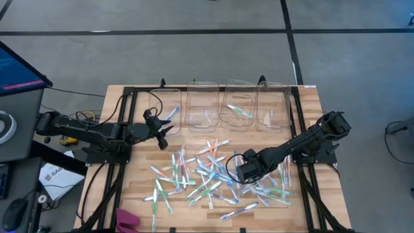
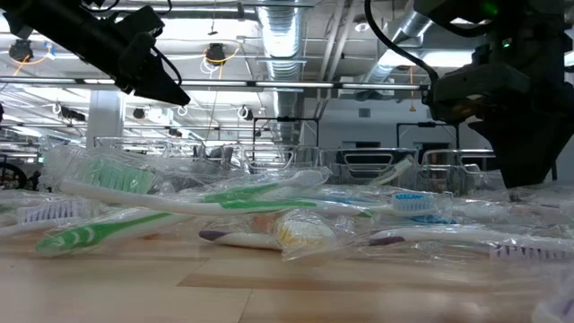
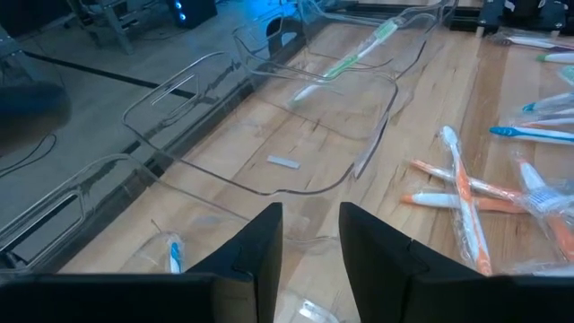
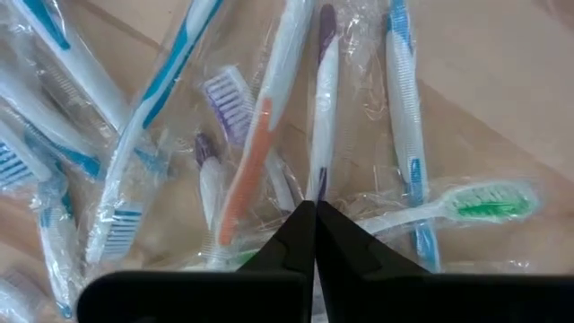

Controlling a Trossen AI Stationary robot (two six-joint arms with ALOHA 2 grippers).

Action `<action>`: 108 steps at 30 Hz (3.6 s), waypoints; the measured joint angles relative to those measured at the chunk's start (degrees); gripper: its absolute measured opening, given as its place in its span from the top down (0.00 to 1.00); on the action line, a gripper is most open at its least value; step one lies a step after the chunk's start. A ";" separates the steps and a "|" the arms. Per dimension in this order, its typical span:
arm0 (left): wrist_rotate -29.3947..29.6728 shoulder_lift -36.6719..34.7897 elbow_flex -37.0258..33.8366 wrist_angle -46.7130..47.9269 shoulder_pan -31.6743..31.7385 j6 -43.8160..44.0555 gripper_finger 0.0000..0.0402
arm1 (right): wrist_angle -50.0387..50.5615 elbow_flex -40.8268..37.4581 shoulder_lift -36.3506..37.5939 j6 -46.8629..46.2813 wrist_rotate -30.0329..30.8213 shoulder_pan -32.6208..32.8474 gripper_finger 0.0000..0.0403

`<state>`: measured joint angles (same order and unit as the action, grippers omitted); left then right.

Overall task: Pick & Place Toothbrushes
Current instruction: Put the violet toothbrush into the right transparent bin

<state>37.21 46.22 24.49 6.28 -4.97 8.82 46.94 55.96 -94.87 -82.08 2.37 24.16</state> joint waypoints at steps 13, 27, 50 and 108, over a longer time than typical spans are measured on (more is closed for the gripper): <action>0.02 0.00 0.00 -0.44 0.00 -2.56 0.74 | 0.86 0.22 0.02 1.68 0.20 0.42 1.00; 0.00 0.00 0.02 -0.50 0.00 -2.56 0.74 | 15.85 10.25 0.02 3.03 1.53 1.11 1.00; -5.98 0.02 0.04 -0.85 0.00 -2.54 0.74 | 43.06 21.07 12.70 -2.07 7.15 3.22 1.00; -24.03 0.02 -7.78 -21.45 0.11 -5.63 0.74 | 32.75 4.98 50.36 29.53 16.97 -51.09 1.00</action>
<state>13.18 46.24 16.71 -15.16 -4.86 3.19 79.69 60.95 -44.51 -52.55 19.34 -26.92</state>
